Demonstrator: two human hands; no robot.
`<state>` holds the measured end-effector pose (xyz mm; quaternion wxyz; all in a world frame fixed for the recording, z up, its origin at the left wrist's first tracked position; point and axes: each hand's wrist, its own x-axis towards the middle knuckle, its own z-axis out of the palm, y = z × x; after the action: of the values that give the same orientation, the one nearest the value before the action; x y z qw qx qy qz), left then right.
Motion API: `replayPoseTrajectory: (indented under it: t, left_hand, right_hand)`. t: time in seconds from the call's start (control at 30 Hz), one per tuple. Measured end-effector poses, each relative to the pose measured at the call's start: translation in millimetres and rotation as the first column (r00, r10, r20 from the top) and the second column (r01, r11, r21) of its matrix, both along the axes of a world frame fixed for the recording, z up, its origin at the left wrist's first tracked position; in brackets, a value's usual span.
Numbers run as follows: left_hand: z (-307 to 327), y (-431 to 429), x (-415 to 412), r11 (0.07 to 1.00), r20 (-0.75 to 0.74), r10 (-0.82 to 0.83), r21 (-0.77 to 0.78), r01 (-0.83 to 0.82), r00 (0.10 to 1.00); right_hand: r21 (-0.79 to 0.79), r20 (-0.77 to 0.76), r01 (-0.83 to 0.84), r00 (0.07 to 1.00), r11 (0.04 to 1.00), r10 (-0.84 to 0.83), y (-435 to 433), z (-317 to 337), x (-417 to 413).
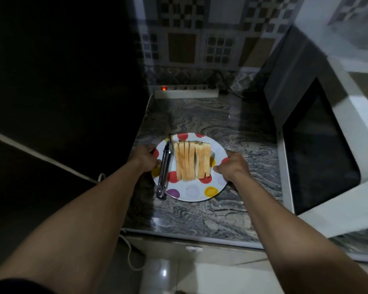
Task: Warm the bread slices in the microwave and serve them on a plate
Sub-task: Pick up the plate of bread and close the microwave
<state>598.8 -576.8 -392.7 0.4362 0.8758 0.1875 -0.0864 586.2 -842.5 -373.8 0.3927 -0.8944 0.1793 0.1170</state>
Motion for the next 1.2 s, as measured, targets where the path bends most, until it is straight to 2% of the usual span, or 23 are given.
replayPoseTrajectory:
  t: [0.07, 0.2, 0.33, 0.47, 0.7, 0.83, 1.07, 1.2]
  left_hand:
    - [0.1, 1.2, -0.3, 0.992, 0.013, -0.05, 0.118, 0.048, 0.999]
    - [-1.1, 2.7, 3.7, 0.986, 0.005, -0.06, 0.157, 0.059, 0.998]
    - [-1.1, 2.1, 1.5, 0.983, 0.021, -0.094, 0.163, 0.089, 0.995]
    - [0.4, -2.7, -0.4, 0.993, 0.02, -0.048, 0.106, 0.045, 0.999]
    - [9.1, -6.0, -6.7, 0.984, 0.063, 0.017, 0.178, -0.028, 0.998]
    - [30.9, -16.7, -20.6, 0.932, 0.122, 0.079, 0.343, -0.117, 0.989]
    - [97.8, -54.1, -34.1, 0.941, 0.301, -0.095, 0.337, -0.013, 0.949]
    - [130.8, -93.0, -27.4, 0.957, 0.423, -0.182, 0.285, 0.06, 0.888]
  right_hand:
    - [-0.017, -0.012, 0.004, 1.0, 1.0, -0.004, 0.5, -2.1, 2.3]
    - [-0.043, -0.022, 0.014, 1.0, 0.999, -0.015, 0.4, -3.1, 5.1]
    - [-0.07, -0.042, 0.036, 0.998, 0.997, -0.039, 2.0, -4.1, 5.3]
    - [-0.103, -0.056, 0.058, 0.996, 0.993, -0.064, 3.5, -8.2, 5.1]
    - [-0.103, 0.01, 0.04, 0.999, 0.994, -0.04, 0.3, 6.6, -5.4]
    - [-0.171, 0.032, 0.032, 0.999, 0.985, -0.027, 3.7, 33.0, -21.7]
    - [-0.28, 0.15, -0.01, 0.987, 0.96, 0.054, 9.5, 107.4, -76.6]
    - [-0.327, 0.264, 0.002, 0.96, 0.945, 0.089, -4.7, 153.8, -111.8]
